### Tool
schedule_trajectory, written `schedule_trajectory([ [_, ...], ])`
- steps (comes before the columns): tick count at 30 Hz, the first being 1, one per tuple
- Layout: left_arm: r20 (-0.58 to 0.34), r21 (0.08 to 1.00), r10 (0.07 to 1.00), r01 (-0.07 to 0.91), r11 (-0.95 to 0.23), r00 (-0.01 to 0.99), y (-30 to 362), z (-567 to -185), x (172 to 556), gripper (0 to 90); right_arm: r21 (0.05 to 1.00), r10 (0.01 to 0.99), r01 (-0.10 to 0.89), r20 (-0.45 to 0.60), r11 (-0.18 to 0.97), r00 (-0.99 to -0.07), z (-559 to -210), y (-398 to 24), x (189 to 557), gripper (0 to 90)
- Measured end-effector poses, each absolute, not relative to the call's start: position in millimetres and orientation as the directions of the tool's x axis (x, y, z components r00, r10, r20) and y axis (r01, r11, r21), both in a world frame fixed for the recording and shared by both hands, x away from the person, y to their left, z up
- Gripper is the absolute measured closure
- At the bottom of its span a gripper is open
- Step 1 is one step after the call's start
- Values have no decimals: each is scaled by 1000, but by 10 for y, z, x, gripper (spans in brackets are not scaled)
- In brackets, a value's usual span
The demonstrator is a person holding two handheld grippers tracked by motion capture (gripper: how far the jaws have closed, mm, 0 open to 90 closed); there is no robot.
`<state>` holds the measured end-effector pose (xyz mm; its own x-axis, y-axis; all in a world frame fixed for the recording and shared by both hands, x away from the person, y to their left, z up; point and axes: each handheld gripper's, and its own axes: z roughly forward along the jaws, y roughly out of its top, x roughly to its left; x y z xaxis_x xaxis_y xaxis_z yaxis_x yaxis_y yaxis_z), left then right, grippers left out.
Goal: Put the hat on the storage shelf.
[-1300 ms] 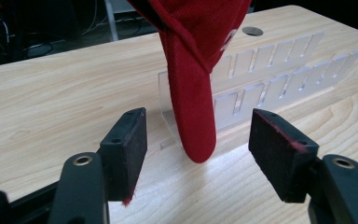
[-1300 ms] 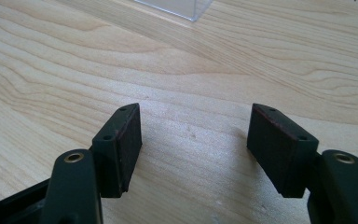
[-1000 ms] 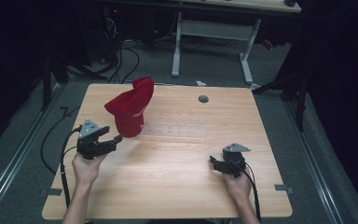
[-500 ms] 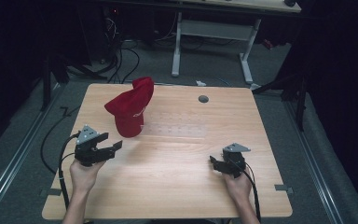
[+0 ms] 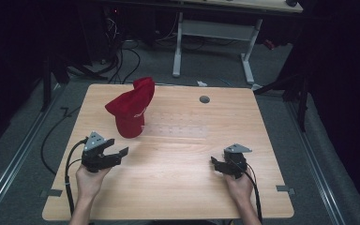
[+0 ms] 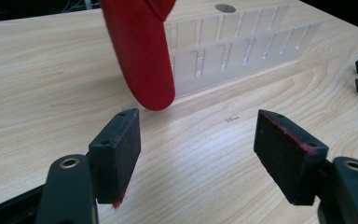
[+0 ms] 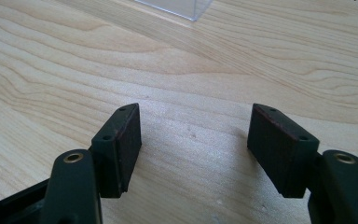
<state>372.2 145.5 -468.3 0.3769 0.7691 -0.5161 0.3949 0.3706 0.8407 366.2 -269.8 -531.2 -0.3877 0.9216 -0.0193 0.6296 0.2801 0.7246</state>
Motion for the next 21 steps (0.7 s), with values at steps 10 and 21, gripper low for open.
schedule_trajectory([
  [10,-492,847,787,413,334,373,1326,-4822,3695,304,724,921,630,-19,280,-388,-5312,-2698,3661,351],
  [21,-459,847,815,451,282,353,1126,-5117,3703,298,724,922,630,-19,280,-388,-5312,-2698,3661,351],
])
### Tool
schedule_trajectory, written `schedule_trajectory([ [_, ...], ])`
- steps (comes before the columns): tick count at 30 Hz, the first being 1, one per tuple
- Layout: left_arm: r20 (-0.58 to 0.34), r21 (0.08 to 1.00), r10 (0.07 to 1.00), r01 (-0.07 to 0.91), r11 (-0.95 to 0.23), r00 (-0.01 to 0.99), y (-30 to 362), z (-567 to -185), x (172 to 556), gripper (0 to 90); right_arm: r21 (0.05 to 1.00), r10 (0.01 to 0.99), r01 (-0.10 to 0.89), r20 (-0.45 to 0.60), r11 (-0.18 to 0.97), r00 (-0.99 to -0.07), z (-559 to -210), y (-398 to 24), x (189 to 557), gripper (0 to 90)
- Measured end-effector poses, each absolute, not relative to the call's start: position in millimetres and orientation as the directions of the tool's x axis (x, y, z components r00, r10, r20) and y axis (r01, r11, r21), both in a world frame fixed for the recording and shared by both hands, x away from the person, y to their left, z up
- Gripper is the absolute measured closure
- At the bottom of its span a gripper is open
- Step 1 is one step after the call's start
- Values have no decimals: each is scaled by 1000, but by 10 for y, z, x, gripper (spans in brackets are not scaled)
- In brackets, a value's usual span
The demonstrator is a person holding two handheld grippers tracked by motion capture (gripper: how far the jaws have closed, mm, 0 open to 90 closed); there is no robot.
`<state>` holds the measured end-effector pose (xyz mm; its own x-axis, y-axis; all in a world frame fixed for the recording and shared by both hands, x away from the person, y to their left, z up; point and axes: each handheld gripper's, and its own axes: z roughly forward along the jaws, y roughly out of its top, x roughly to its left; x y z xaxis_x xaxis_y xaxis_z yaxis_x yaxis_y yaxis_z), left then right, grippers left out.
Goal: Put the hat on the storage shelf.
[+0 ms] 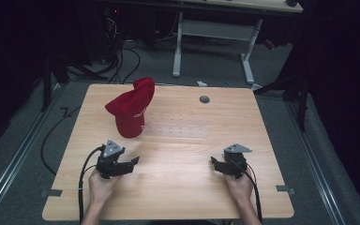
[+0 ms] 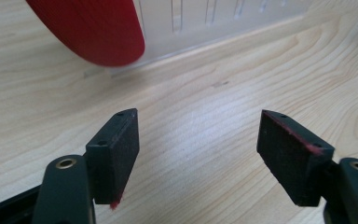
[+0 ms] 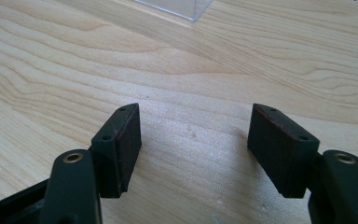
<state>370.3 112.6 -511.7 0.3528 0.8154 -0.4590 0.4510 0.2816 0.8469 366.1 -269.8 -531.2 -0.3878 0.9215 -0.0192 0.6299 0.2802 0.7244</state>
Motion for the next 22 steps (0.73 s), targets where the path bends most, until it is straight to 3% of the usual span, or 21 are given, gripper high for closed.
schedule_trajectory([
  [8,-297,880,906,455,137,301,956,-5418,3797,278,725,921,630,-20,281,-388,-5312,-2698,3661,351],
  [16,-394,851,878,469,236,272,1001,-5471,3825,233,724,921,630,-20,281,-388,-5312,-2698,3661,350],
  [22,-391,850,880,474,232,270,1017,-5476,3835,197,725,921,630,-20,281,-388,-5312,-2698,3661,350],
])
